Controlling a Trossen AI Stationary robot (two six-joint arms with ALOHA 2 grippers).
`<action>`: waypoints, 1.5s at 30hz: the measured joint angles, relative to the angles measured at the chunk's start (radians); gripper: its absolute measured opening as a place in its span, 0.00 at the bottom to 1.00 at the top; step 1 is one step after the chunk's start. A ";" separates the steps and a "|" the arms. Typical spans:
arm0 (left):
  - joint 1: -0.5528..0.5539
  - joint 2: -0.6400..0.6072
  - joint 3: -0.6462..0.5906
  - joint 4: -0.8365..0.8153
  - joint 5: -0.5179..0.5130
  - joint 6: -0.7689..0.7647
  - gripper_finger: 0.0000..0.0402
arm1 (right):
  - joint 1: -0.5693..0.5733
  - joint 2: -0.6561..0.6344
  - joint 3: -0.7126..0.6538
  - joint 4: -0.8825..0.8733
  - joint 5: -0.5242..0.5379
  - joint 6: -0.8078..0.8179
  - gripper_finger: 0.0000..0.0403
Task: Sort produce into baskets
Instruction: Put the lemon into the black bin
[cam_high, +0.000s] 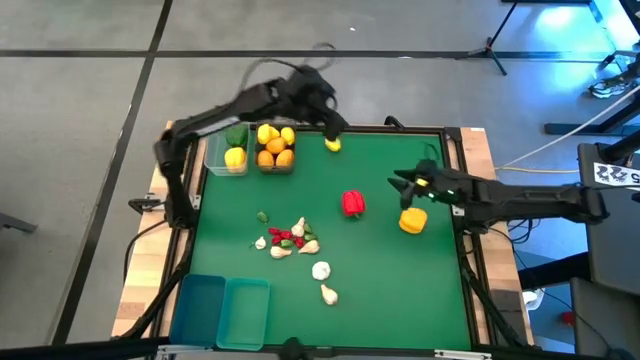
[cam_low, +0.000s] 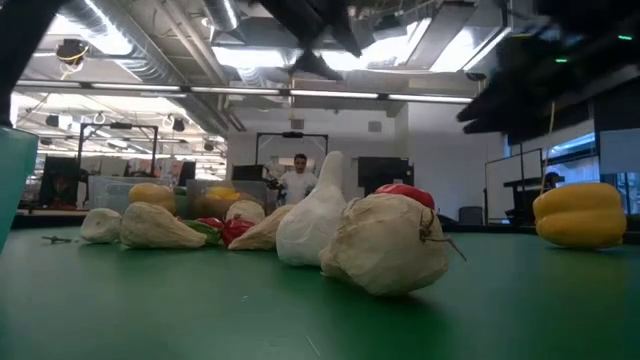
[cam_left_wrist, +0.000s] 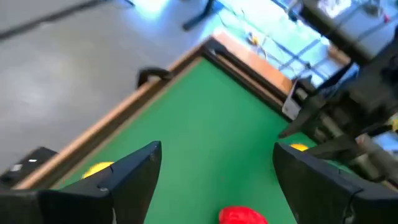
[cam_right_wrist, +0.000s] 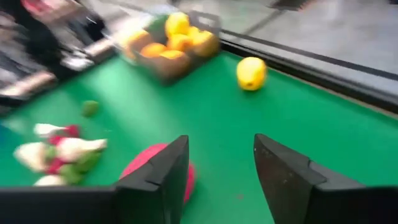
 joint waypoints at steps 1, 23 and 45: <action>0.002 -0.033 0.000 -0.021 -0.018 -0.001 0.76 | -0.016 0.064 0.042 -0.002 0.001 -0.016 0.43; -0.004 -0.438 0.000 -0.473 -0.291 0.049 0.76 | -0.384 1.138 1.063 -0.368 -0.289 -0.391 0.89; -0.002 -0.444 -0.001 -0.540 -0.324 0.181 0.76 | -0.451 1.453 1.308 -0.555 -0.388 -0.353 0.88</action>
